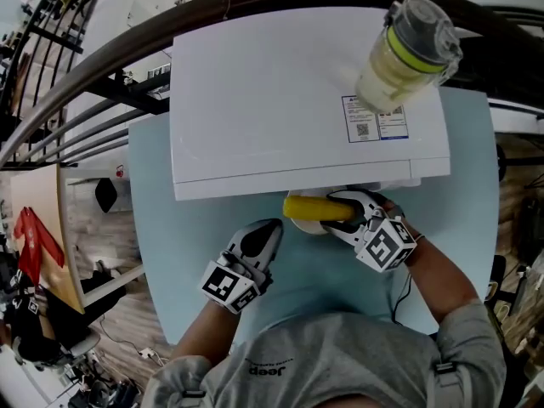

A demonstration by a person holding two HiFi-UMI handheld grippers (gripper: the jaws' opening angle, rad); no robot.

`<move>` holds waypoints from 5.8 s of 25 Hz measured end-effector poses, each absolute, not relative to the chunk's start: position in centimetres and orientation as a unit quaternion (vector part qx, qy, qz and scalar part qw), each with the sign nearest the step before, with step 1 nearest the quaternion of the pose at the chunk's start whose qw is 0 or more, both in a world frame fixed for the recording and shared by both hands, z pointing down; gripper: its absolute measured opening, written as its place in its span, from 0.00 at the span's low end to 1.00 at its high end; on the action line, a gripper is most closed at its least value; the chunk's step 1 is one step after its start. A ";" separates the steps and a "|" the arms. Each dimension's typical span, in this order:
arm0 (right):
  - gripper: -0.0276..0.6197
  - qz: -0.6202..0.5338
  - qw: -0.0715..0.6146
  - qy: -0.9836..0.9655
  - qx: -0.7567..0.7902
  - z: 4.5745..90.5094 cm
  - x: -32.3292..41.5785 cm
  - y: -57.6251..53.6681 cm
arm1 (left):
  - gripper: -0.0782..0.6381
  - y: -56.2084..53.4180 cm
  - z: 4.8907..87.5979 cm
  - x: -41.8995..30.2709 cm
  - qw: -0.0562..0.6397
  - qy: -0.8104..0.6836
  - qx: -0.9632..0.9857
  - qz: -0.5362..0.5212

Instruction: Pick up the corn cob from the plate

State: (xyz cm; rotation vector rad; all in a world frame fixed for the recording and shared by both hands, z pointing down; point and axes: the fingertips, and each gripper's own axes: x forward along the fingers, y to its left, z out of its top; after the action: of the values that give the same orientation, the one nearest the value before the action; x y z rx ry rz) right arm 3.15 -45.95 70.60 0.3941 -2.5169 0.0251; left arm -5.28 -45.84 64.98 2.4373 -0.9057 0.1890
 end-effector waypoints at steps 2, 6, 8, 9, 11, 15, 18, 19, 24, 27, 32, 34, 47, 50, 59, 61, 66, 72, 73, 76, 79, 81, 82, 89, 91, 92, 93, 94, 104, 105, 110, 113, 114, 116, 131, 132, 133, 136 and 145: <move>0.41 0.006 0.289 -0.945 0.155 69.0 3.2 -45.8 | 0.13 -45.5 63.7 -5.3 0.259 -0.337 0.903 0.065; 0.41 0.003 0.278 -0.946 0.166 65.9 3.0 -45.6 | 0.13 -44.8 61.4 -6.0 0.246 -0.342 0.905 0.053; 0.41 0.006 0.273 -0.947 0.170 64.2 2.7 -45.4 | 0.13 -44.3 60.2 -6.5 0.244 -0.347 0.904 0.050; 0.41 0.007 0.268 -0.947 0.174 63.3 2.6 -45.3 | 0.13 -44.1 59.6 -6.9 0.243 -0.350 0.904 0.048; 0.41 0.006 0.260 -0.949 0.181 61.4 2.2 -45.4 | 0.13 -43.8 58.2 -7.9 0.238 -0.358 0.902 0.043; 0.41 -0.010 0.251 -0.947 0.199 57.4 1.4 -46.0 | 0.13 -43.5 55.4 -9.9 0.222 -0.373 0.900 0.029; 0.41 -0.017 0.249 -0.945 0.210 54.6 0.7 -45.6 | 0.13 -42.5 53.1 -11.7 0.207 -0.382 0.900 0.021; 0.41 -0.018 0.248 -0.944 0.216 53.7 0.6 -45.5 | 0.13 -42.3 52.3 -12.3 0.202 -0.384 0.901 0.019; 0.41 -0.019 0.246 -0.932 0.264 50.2 0.7 -45.0 | 0.13 -41.0 49.0 -15.0 0.188 -0.377 0.907 0.007; 0.41 -0.022 0.248 -0.921 0.300 48.4 1.2 -43.6 | 0.13 -39.4 47.3 -15.7 0.184 -0.353 0.917 0.003; 0.41 -0.019 0.241 -0.909 0.341 46.2 3.0 -39.8 | 0.13 -36.7 45.1 -15.1 0.183 -0.330 0.926 0.002; 0.41 -0.025 0.237 -0.909 0.343 45.2 4.0 -38.2 | 0.13 -35.6 44.3 -14.5 0.176 -0.340 0.924 -0.004; 0.41 -0.057 0.215 -0.932 0.287 39.8 11.3 -26.1 | 0.13 -22.2 38.7 -6.7 0.157 -0.434 0.886 -0.042; 0.41 -0.064 0.210 -0.934 0.281 39.3 12.0 -24.3 | 0.13 -19.8 37.7 -6.1 0.144 -0.443 0.884 -0.042; 0.41 -0.075 0.204 -0.931 0.292 37.9 9.7 -20.1 | 0.13 -15.3 36.7 -8.4 0.134 -0.431 0.891 -0.046; 0.41 -0.074 0.203 -0.928 0.304 37.5 8.3 -19.6 | 0.13 -14.7 36.5 -9.7 0.131 -0.418 0.898 -0.048; 0.41 -0.064 0.197 -0.921 0.330 36.8 3.0 -17.1 | 0.13 -12.2 36.4 -15.6 0.129 -0.393 0.909 -0.042; 0.41 -0.051 0.189 -0.911 0.364 36.2 -1.6 -14.5 | 0.13 -9.7 37.1 -22.2 0.133 -0.376 0.916 -0.044; 0.41 -0.048 0.189 -0.909 0.368 36.2 -2.1 -13.9 | 0.13 -9.3 37.3 -23.0 0.134 -0.372 0.917 -0.045; 0.41 -0.045 0.194 -0.906 0.373 36.3 -3.1 -12.3 | 0.13 -8.3 37.8 -24.3 0.138 -0.363 0.920 -0.049; 0.41 -0.052 0.197 -0.907 0.369 36.0 -3.0 -11.2 | 0.13 -7.7 37.9 -24.2 0.142 -0.365 0.919 -0.053; 0.41 -0.057 0.191 -0.911 0.361 35.7 -2.3 -10.4 | 0.13 -7.0 37.9 -23.2 0.144 -0.370 0.916 -0.056; 0.41 -0.059 0.186 -0.913 0.357 35.4 -1.7 -10.1 | 0.13 -6.6 37.9 -22.6 0.142 -0.374 0.915 -0.056; 0.41 -0.067 0.177 -0.930 0.314 35.9 3.2 -8.1 | 0.13 -3.7 38.5 -16.9 0.150 -0.413 0.895 -0.070; 0.41 -0.073 0.178 -0.933 0.304 36.3 4.6 -7.6 | 0.13 -3.2 38.6 -14.9 0.151 -0.417 0.894 -0.069; 0.41 -0.073 0.177 -0.934 0.301 36.6 5.3 -7.4 | 0.13 -3.0 38.7 -14.0 0.151 -0.417 0.894 -0.068; 0.41 -0.072 0.175 -0.935 0.298 36.9 6.0 -7.4 | 0.13 -2.8 38.8 -13.1 0.152 -0.417 0.894 -0.066; 0.41 -0.070 0.174 -0.936 0.297 37.1 6.6 -7.5 | 0.13 -2.7 38.8 -12.3 0.152 -0.415 0.895 -0.064; 0.41 -0.020 0.165 -0.941 0.296 40.6 6.7 -7.2 | 0.13 -1.9 40.5 -13.9 0.171 -0.434 0.884 -0.039; 0.41 -0.017 0.165 -0.941 0.296 40.9 6.4 -7.1 | 0.13 -1.9 40.7 -14.4 0.174 -0.435 0.883 -0.038; 0.41 -0.003 0.174 -0.939 0.297 42.2 4.7 -6.6 | 0.13 -2.2 41.7 -15.5 0.184 -0.425 0.885 -0.035; 0.41 0.010 0.181 -0.937 0.298 43.4 4.4 -6.5 | 0.13 -2.4 42.6 -15.2 0.192 -0.415 0.889 -0.031; 0.41 0.014 0.183 -0.937 0.298 43.8 4.3 -6.5 | 0.13 -2.5 42.9 -15.2 0.194 -0.412 0.890 -0.031; 0.41 0.021 0.188 -0.936 0.298 44.5 4.1 -6.3 | 0.13 -2.6 43.3 -15.1 0.199 -0.408 0.891 -0.030; 0.41 0.049 0.207 -0.929 0.301 47.3 5.1 -6.0 | 0.13 -3.6 44.5 -13.6 0.214 -0.394 0.894 -0.029; 0.41 0.049 0.208 -0.929 0.302 47.3 5.2 -6.1 | 0.13 -3.6 44.5 -13.5 0.214 -0.394 0.894 -0.029; 0.41 0.050 0.208 -0.929 0.303 47.3 5.4 -6.2 | 0.13 -3.7 44.5 -13.4 0.214 -0.394 0.894 -0.029; 0.41 0.050 0.207 -0.929 0.304 47.3 5.7 -6.2 | 0.13 -3.9 44.4 -13.2 0.214 -0.393 0.894 -0.028; 0.41 0.048 0.201 -0.929 0.307 47.1 6.1 -6.1 | 0.13 -3.8 44.3 -12.6 0.210 -0.388 0.897 -0.026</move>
State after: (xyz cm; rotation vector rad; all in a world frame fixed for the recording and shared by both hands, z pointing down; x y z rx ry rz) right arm 6.05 -6.09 47.14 0.8591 -2.5949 0.1337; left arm -12.62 -3.76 44.28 2.4948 -1.0778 -0.0713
